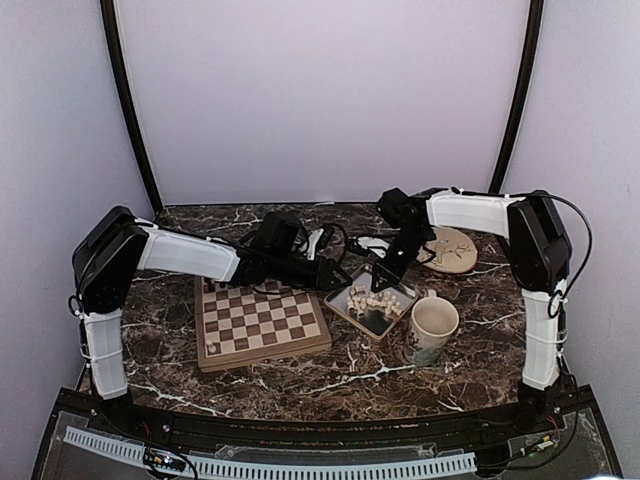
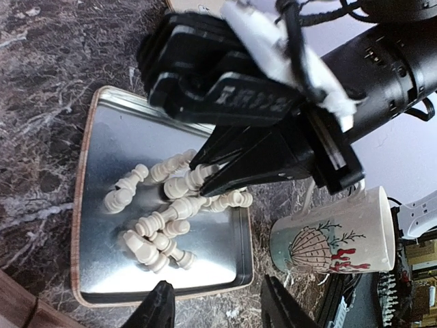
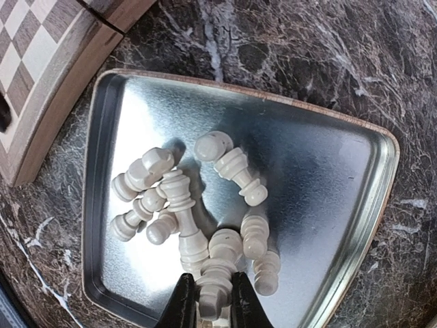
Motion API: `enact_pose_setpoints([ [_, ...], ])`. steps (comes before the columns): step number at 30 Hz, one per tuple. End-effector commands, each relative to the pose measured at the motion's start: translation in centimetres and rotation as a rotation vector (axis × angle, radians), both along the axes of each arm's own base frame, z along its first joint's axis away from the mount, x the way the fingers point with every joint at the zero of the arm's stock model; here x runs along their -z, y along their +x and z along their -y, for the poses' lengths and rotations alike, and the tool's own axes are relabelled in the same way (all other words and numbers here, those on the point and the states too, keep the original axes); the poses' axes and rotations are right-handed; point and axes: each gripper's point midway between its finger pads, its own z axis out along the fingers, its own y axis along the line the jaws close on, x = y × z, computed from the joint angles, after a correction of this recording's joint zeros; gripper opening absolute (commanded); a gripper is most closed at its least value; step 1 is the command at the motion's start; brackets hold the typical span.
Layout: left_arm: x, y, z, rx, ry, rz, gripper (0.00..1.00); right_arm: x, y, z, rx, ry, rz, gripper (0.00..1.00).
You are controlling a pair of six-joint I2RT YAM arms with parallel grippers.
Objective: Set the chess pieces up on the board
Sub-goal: Pick up the king from the storage box, then place the king on e1.
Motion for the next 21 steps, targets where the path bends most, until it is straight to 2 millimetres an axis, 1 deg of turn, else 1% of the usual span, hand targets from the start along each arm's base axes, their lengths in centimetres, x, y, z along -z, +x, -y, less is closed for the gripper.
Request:
enact_pose_setpoints([
  [1, 0.9, -1.3, 1.6, 0.045, -0.044, -0.049, 0.44, -3.8, -0.7, -1.4, -0.016, 0.109, -0.002, 0.00],
  [5, 1.7, -1.5, 2.0, 0.051, -0.037, -0.059, 0.44, -4.6, -1.0, -1.6, -0.011, 0.163, -0.032, 0.00],
  [10, 2.7, -1.6, 2.0, 0.051, -0.020, -0.075, 0.44, -5.2, -0.7, -1.5, 0.000, 0.176, -0.033, 0.00],
  [14, 2.8, -1.6, 1.9, 0.051, -0.017, -0.078, 0.44, -5.8, -0.6, -1.4, 0.002, 0.181, -0.019, 0.00],
  [17, 2.2, -1.6, 2.0, 0.056, -0.025, -0.066, 0.43, -6.3, -0.5, -1.2, 0.001, 0.177, 0.003, 0.00],
  [19, 0.7, -1.8, 2.0, 0.072, -0.047, -0.028, 0.43, -7.5, -0.2, -1.0, 0.006, 0.179, 0.046, 0.00],
  [21, -0.8, -1.4, 1.2, 0.045, -0.030, 0.028, 0.43, -9.0, 0.2, -0.8, 0.013, 0.189, 0.105, 0.00],
])
